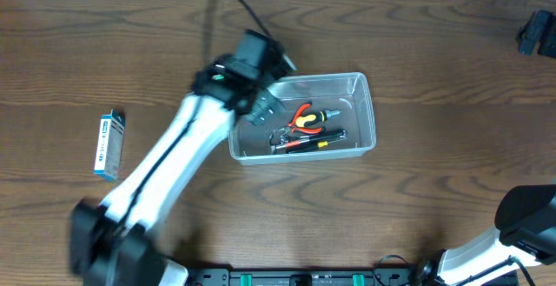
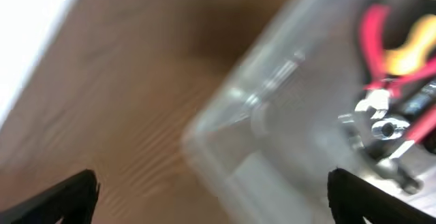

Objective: Pack container
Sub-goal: 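Move the left gripper back to the teal boxed item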

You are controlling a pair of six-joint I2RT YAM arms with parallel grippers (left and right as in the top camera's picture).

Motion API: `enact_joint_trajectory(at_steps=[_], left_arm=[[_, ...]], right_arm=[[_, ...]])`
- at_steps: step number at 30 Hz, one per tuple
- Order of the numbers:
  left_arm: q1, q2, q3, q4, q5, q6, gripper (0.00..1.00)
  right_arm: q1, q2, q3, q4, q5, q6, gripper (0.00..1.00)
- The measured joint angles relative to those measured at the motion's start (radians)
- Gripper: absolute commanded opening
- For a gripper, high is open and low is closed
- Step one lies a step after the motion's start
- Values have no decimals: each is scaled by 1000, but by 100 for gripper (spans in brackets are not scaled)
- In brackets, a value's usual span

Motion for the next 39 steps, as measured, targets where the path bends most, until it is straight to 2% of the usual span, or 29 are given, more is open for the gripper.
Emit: enact_joint_trajectory(at_steps=[4, 8, 11, 15, 23, 34, 39], left_arm=[[108, -158, 8, -97, -55, -165, 98], [307, -257, 12, -203, -79, -326, 98], [470, -275, 12, -262, -83, -373, 98], [634, -238, 12, -288, -15, -335, 98], [809, -58, 11, -286, 65, -297, 98], [838, 277, 8, -272, 122, -255, 98], [838, 370, 7, -244, 148, -219, 98]], right_arm=[[0, 0, 0, 0, 0, 0, 99], [0, 0, 0, 0, 0, 0, 99], [0, 0, 0, 0, 0, 0, 99], [0, 0, 0, 0, 0, 0, 99], [0, 0, 0, 1, 0, 0, 99], [0, 0, 0, 3, 0, 0, 99], [0, 0, 0, -2, 0, 0, 99]])
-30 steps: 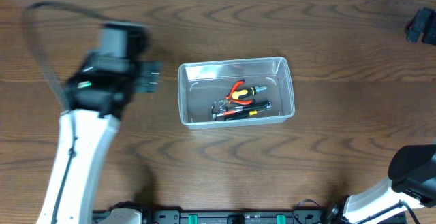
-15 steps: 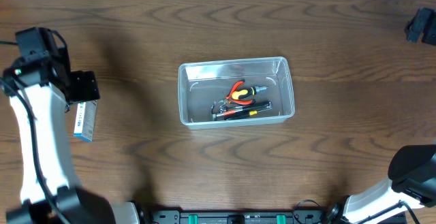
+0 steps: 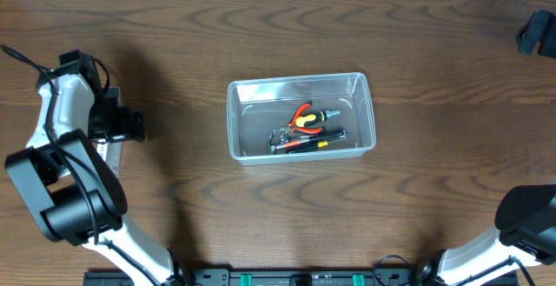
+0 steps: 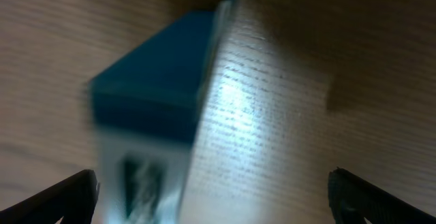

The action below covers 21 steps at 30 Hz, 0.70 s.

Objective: Pack container
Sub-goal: 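Move the left gripper back to the teal boxed item, then lower the left gripper onto the teal box and grasp it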

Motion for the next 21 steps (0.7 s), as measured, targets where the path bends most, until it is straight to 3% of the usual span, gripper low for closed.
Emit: enact_joint_trajectory(at_steps=[21], left_arm=[[57, 22, -63, 103, 82, 50, 98]], right_arm=[[0, 0, 0, -39, 0, 0, 99]])
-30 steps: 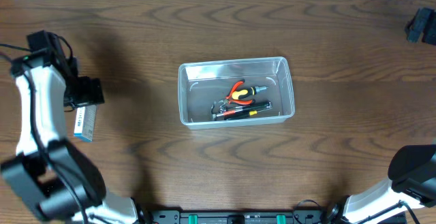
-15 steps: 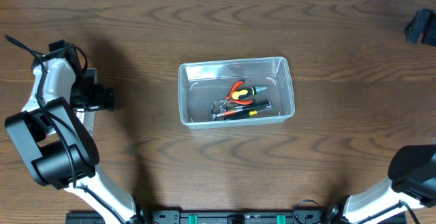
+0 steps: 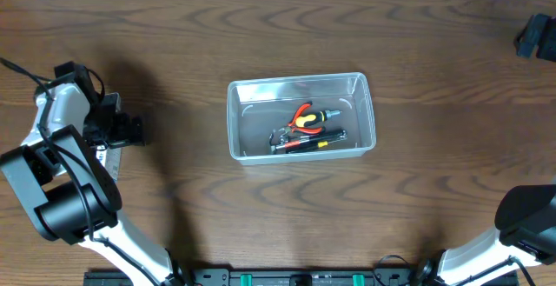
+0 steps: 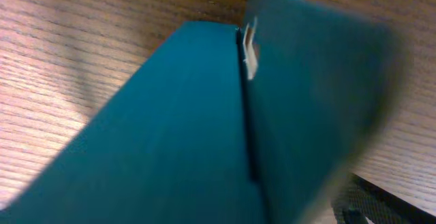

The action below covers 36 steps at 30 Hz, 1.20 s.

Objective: Pack container
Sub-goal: 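Lower the left gripper onto the teal box and grasp it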

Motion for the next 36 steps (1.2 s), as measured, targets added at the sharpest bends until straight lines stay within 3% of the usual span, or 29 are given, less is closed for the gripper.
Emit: enact_joint_trajectory(at_steps=[7, 16, 29, 36], left_arm=[[4, 0, 0, 6, 25, 16, 79], [4, 0, 0, 7, 31, 21, 66], [4, 0, 0, 7, 37, 20, 36], [4, 0, 0, 7, 38, 21, 29]], right_arm=[[0, 0, 0, -11, 0, 0, 99], [0, 0, 0, -23, 0, 0, 99], [0, 0, 0, -27, 0, 0, 99], [0, 0, 0, -27, 0, 0, 99]])
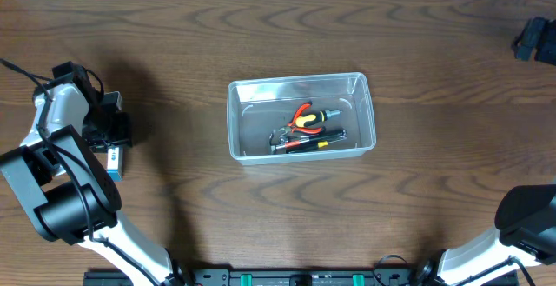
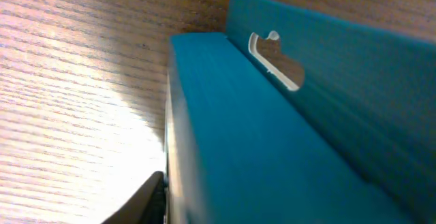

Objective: Pack container
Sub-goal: 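Lower the left gripper onto the teal box and grasp it, then carry the teal box into the container and release it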

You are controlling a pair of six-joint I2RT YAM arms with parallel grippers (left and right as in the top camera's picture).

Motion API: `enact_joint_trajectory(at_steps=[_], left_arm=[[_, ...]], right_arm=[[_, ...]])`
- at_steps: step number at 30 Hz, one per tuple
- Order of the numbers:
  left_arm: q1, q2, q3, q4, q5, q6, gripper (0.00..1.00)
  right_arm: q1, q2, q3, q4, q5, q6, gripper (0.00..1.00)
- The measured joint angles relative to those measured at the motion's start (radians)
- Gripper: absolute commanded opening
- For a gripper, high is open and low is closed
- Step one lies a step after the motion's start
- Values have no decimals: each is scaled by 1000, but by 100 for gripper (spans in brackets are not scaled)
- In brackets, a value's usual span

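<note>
A clear plastic container point(image 1: 372, 112) sits mid-table and holds red-handled pliers point(image 1: 301, 115), a screwdriver and other small tools. At the far left lies a blue and white box point(image 1: 115, 160). My left gripper point(image 1: 111, 136) is down on its upper end. In the left wrist view the blue box point(image 2: 272, 135) fills the frame, and one dark finger point(image 2: 146, 198) presses against its side. The other finger is hidden behind the box. My right gripper point(image 1: 532, 39) is a dark shape at the far right edge, its jaws not discernible.
The right arm's base point(image 1: 521, 221) stands at the lower right corner. Bare brown wooden tabletop point(image 1: 174, 190) lies between the box and the container.
My left gripper has shut in on the blue box: a finger now touches its side. The box end shows below the gripper in the overhead view.
My left gripper was open over the container's left end. Then it was at the far left, open above the blue box. Then it sat lower and close on the box, and now it is shut on it.
</note>
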Motion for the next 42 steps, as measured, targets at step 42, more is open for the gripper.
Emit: enact_joint_trajectory(at_steps=[42], left_arm=[[-826, -487, 131, -85, 124, 309, 6]], right_arm=[[0, 0, 0, -6, 0, 0, 99]])
